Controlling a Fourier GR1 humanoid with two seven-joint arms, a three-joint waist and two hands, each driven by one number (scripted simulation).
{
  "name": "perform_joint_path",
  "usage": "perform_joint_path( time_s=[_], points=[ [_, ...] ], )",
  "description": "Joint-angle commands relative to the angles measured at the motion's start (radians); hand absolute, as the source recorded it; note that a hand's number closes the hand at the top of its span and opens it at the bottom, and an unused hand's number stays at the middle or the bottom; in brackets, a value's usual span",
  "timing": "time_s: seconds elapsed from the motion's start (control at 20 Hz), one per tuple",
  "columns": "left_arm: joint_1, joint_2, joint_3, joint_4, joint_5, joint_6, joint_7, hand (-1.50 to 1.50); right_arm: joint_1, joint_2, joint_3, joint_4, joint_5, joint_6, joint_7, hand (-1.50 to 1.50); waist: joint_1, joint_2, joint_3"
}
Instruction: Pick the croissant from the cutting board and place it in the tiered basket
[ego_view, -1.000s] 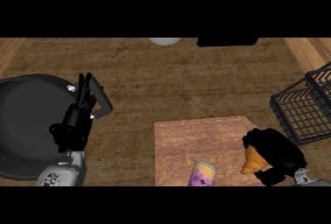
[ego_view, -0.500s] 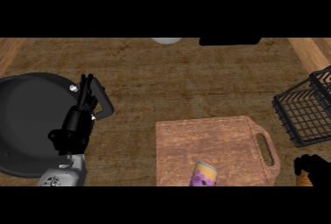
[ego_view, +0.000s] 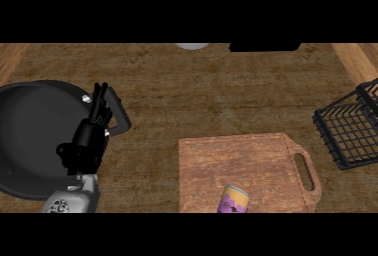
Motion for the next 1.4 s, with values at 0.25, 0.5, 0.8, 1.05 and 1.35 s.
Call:
perform_joint_path(
  time_s=[0.25, 0.5, 0.8, 1.05, 1.35],
  points=[
    [-0.033, 0.004, 0.027, 0.098, -0.004, 0.004, -0.038, 0.00, -0.216, -0.080, -0.384, -0.144, -0.314, 0.375, 0.062, 1.50, 0.001, 0.005, -0.005],
    [0.013, -0.007, -0.005, 0.028, -0.012, 0.007, -0.010, 0.00, -0.439, -0.022, -0.458, -0.034, -0.408, 0.532, 0.124, 1.50, 0.019, 0.001, -0.004],
    [0.039, 0.009, 0.002, 0.029, 0.019, -0.035, -0.040, 0.00, -0.726, -0.092, -0.496, 0.057, -0.556, 0.703, 0.375, 1.50, 0.033, 0.006, -0.004],
    [-0.072, -0.037, -0.013, 0.088, -0.037, 0.023, 0.002, 0.00, -0.810, -0.186, -0.419, 0.228, -0.516, 0.587, 0.408, 1.50, 0.030, 0.010, -0.002],
    [-0.032, -0.002, 0.009, 0.081, -0.006, -0.025, -0.031, 0.00, -0.803, -0.288, -0.296, 0.425, -0.382, 0.418, 0.299, 1.50, 0.035, 0.011, -0.001]
  ],
)
